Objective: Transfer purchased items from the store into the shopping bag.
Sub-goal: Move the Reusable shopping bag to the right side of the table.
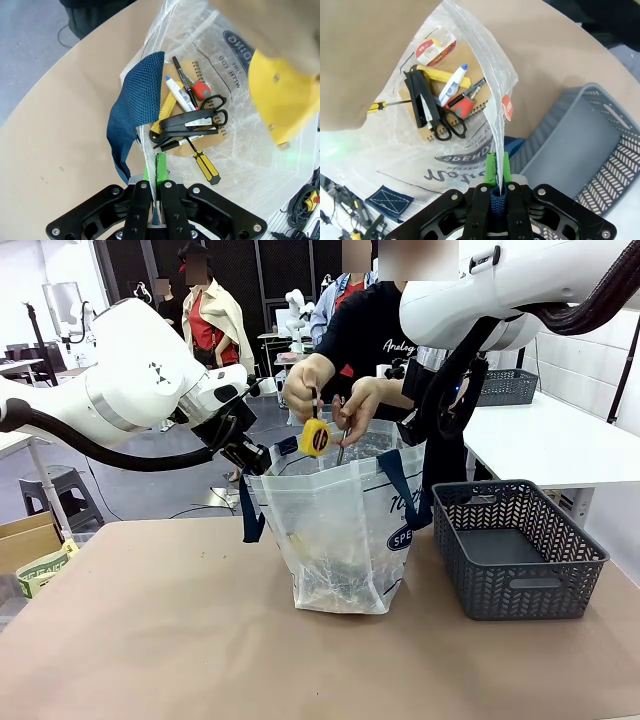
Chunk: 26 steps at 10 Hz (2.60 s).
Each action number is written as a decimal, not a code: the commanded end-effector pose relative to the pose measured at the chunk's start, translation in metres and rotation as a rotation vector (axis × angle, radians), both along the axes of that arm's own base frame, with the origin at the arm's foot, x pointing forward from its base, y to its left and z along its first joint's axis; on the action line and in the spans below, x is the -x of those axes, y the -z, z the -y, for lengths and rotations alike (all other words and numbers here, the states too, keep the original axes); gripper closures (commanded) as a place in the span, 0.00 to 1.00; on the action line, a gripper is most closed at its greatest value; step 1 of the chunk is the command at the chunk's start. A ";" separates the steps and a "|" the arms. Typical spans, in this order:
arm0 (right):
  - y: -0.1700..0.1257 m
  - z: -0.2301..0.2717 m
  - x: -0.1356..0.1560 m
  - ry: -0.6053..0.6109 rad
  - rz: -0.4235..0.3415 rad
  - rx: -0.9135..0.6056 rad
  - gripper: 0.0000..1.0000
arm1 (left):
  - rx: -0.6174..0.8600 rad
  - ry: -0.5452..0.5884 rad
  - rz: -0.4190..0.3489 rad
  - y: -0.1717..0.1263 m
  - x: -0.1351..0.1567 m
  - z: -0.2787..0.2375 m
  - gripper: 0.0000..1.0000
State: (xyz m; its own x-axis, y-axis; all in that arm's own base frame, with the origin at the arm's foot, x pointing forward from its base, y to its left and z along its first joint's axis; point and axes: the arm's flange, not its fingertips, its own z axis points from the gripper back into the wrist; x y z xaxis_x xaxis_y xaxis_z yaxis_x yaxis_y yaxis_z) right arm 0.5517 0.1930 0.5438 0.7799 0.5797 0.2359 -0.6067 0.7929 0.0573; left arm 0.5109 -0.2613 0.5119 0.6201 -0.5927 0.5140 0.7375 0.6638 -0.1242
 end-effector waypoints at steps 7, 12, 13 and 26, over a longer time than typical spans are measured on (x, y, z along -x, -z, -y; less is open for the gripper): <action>-0.001 0.001 0.000 0.001 0.005 -0.001 1.00 | 0.000 -0.001 0.009 -0.002 0.000 -0.001 1.00; -0.001 0.001 0.000 0.001 0.005 -0.001 1.00 | 0.000 -0.001 0.009 -0.002 0.000 -0.001 1.00; -0.001 0.001 0.000 0.001 0.005 -0.001 1.00 | 0.000 -0.001 0.009 -0.002 0.000 -0.001 1.00; -0.001 0.001 0.000 0.001 0.005 -0.001 1.00 | 0.000 -0.001 0.009 -0.002 0.000 -0.001 1.00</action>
State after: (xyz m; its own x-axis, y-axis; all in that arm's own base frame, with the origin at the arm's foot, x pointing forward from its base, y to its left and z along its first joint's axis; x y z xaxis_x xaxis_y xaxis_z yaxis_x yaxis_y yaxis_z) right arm 0.5517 0.1930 0.5438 0.7799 0.5797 0.2359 -0.6067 0.7929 0.0573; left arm 0.5109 -0.2613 0.5119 0.6200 -0.5928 0.5140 0.7375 0.6638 -0.1242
